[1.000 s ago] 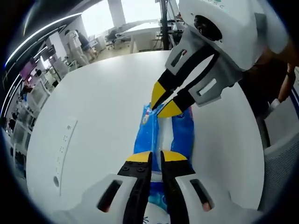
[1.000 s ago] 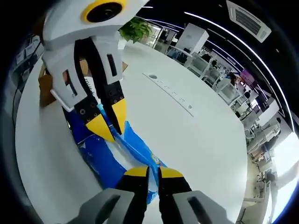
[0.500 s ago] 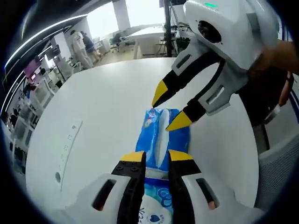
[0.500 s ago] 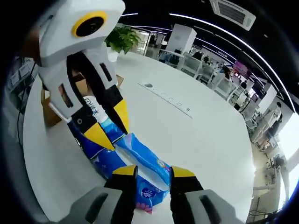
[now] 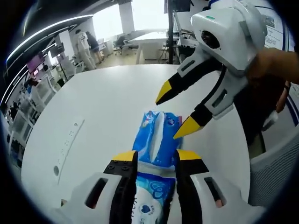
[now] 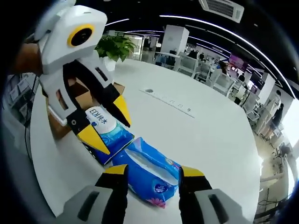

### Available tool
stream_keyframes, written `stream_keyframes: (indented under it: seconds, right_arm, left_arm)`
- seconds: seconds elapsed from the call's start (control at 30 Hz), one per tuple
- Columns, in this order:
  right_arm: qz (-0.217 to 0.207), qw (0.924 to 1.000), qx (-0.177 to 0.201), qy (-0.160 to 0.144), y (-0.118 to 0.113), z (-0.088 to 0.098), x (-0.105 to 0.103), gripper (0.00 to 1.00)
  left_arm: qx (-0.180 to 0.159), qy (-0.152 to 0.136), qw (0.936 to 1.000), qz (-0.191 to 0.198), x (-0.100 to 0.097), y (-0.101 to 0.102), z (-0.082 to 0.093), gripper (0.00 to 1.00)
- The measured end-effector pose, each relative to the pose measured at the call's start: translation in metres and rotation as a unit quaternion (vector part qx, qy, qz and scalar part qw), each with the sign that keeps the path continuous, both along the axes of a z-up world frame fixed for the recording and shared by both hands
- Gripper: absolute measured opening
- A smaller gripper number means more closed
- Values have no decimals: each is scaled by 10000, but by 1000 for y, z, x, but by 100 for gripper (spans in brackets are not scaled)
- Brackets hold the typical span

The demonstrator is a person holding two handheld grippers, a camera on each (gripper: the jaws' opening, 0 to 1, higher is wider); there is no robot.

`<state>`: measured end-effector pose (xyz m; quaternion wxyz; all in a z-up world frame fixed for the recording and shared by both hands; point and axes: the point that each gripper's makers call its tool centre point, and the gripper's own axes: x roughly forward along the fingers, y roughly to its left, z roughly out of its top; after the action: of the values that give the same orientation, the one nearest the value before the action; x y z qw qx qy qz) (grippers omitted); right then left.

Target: Operate the shoe box by opening the lid, removing the specified soft item, and placing it in the target area until the item is outside and the box remains undamaged.

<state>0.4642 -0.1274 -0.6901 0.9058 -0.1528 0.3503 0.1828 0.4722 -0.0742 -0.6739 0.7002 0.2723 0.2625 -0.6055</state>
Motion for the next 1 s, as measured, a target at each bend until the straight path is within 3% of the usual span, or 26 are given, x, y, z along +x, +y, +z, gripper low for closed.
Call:
stream_keyframes:
  seconds: [0.6, 1.0]
  right_arm:
    - [-94, 9995, 262, -113, 16, 15, -15, 62]
    - [-181, 9986, 431, -231, 32, 28, -25, 75]
  left_arm:
    - [-214, 140, 9995, 194, -11, 22, 18, 51]
    - [-454, 144, 9980, 407, -13, 54, 35, 60]
